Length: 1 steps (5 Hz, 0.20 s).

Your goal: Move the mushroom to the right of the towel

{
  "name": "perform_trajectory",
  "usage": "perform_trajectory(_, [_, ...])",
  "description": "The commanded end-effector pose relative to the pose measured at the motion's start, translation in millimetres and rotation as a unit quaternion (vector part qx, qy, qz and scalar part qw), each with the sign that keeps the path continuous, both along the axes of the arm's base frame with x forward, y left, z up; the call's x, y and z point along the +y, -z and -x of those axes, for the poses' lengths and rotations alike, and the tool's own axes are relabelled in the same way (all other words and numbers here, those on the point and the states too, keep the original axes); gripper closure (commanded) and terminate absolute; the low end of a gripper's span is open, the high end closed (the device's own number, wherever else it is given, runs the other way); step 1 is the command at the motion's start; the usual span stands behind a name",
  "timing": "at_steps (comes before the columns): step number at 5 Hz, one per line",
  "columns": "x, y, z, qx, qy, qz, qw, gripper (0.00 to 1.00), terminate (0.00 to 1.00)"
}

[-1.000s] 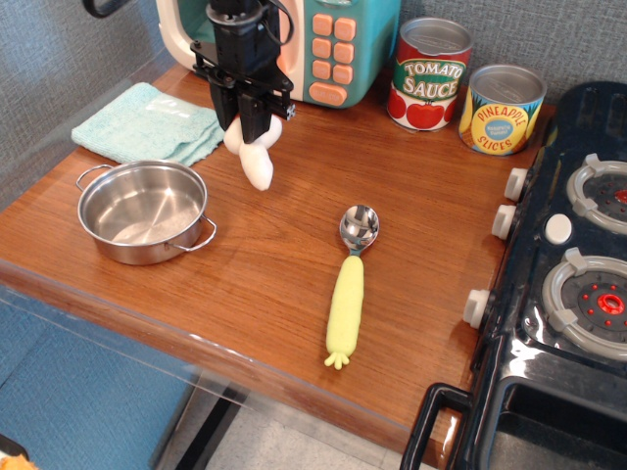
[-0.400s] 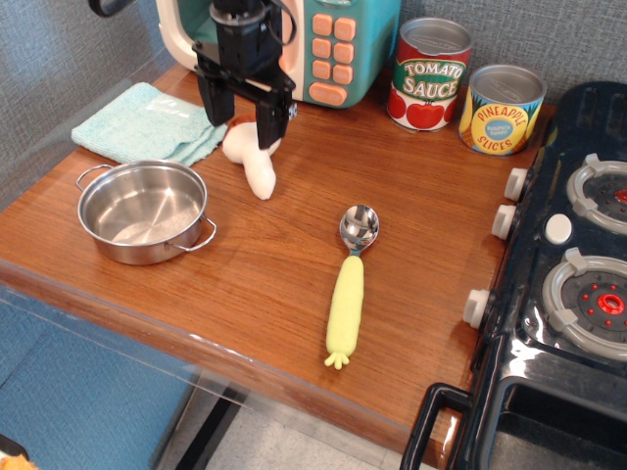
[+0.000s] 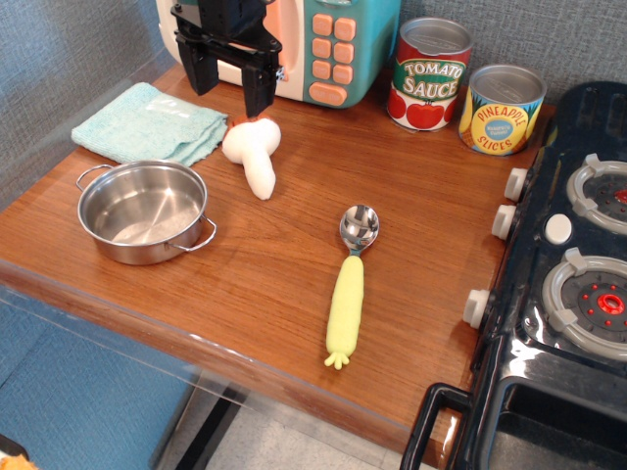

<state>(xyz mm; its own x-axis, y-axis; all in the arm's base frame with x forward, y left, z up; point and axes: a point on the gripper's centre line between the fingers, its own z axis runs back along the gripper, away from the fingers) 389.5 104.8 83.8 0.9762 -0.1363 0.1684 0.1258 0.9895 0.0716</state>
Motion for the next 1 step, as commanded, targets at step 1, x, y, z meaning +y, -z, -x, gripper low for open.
perform_trajectory(1, [4.5,-35.3,-3.9,-0.043,-0.001,-0.013,0.9990,0.00,1.00])
